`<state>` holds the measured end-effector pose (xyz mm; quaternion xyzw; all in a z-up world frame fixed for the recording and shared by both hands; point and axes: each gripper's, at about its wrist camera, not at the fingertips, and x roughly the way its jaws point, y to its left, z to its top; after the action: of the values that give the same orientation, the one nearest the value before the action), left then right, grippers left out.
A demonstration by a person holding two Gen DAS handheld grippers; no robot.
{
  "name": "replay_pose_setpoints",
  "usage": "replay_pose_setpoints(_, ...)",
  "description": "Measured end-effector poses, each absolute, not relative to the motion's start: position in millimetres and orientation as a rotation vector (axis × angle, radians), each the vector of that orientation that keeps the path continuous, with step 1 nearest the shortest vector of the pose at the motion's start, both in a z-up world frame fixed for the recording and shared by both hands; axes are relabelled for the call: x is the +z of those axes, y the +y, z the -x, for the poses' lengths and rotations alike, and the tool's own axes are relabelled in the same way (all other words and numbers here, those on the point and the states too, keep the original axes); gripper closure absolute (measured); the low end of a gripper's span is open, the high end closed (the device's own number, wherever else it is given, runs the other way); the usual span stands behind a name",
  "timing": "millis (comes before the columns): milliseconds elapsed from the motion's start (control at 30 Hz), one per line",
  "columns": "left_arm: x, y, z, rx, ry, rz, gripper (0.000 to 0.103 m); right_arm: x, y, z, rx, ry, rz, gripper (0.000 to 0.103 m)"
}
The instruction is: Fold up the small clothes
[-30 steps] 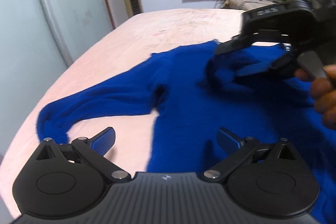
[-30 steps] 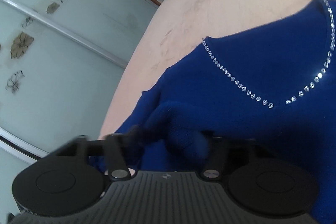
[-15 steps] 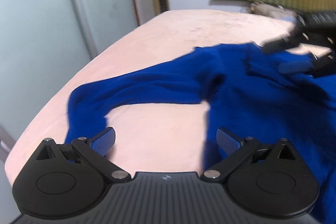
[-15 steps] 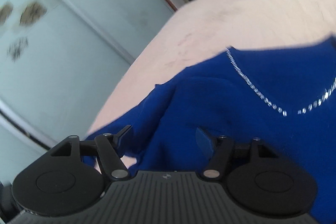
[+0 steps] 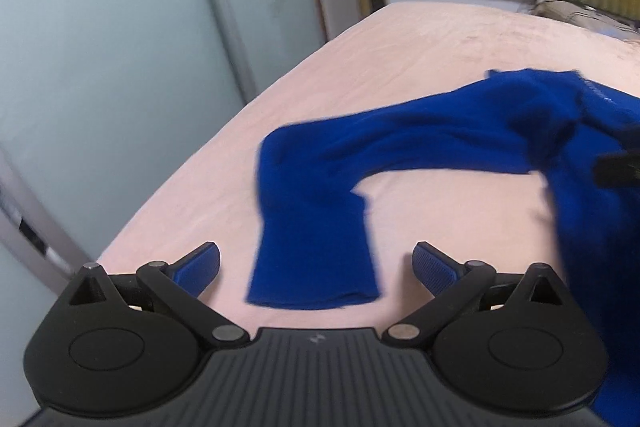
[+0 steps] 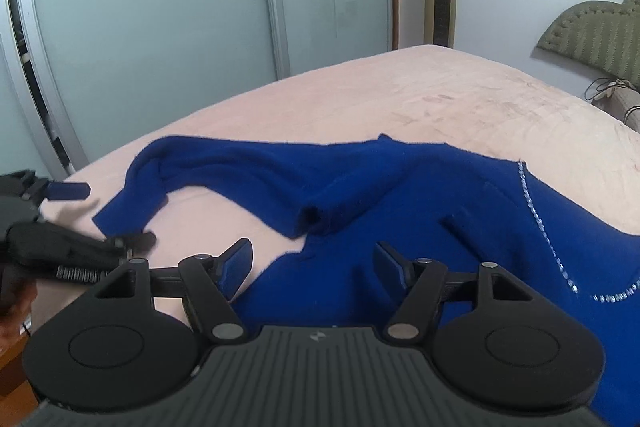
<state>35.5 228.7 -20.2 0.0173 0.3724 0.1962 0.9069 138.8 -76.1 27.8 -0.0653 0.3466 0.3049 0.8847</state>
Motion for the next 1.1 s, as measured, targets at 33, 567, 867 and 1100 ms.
replay_pose_setpoints(33,-23.2,239.0,-35.3,0.405,0.771,0.009,0.0,27.8,-77.8,-140.3,0.63,0.724,0.14,0.032)
replay_pose_setpoints(567,-1.2,266.9,-28.2,0.357,0.706,0.147,0.092,30.1,-129.2,-127.0,0.573,0.721,0.009,0.027)
replay_pose_setpoints(867,70.5,324.0,-68.9,0.76,0.54,-0.034,0.092,36.7,-210.6,-112.4,0.408,0.693,-0.045,0.021)
replay_pose_setpoints(1100,119.2,279.1,-101.1,0.704,0.405,-0.082,0.092,24.2,-270.0,-107.7,0.291,0.715,-0.204,0.021)
